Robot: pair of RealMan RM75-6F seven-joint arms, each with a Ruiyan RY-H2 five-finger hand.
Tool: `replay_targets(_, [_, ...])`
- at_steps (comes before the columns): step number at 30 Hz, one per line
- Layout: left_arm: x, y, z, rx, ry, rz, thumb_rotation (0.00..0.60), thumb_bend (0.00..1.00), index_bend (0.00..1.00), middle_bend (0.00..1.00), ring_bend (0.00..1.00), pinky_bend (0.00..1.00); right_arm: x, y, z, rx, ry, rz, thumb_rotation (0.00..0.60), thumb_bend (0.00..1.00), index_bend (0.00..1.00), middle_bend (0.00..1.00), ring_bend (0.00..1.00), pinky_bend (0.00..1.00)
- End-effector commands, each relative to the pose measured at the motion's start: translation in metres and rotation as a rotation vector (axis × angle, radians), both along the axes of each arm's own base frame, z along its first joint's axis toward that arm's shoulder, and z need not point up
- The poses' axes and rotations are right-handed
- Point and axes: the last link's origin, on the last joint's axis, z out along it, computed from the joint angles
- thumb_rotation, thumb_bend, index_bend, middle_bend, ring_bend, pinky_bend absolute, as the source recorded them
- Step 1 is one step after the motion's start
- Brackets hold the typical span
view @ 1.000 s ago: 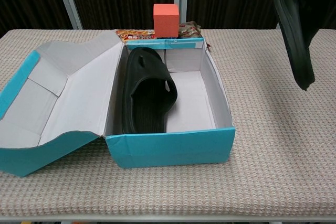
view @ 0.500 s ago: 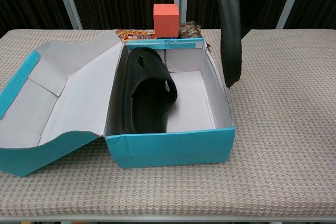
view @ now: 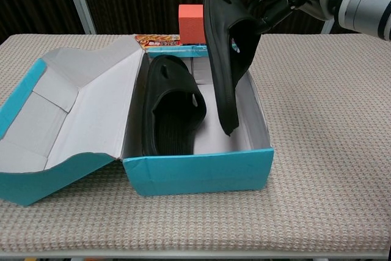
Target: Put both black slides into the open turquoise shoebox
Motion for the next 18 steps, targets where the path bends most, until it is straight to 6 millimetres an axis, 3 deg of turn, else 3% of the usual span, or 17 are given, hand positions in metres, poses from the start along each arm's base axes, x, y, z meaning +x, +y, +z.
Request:
replay_targets(1, [0.0,0.0,0.001,0.003,-0.002,0.0,0.6,0.02,0.07,0.02,0.0,0.0,0.0,0.0,-0.007,0.024,0.032,0.004,0.6,0.27,0.57,0.49,0.38,0.57])
replay_targets(18, [-0.003,0.0,0.0,0.005,-0.013,0.006,0.6,0.02,0.07,0.02,0.0,0.0,-0.005,0.002,-0.033,0.106,0.177,0.006,0.6,0.27,0.56,0.49,0.38,0.57])
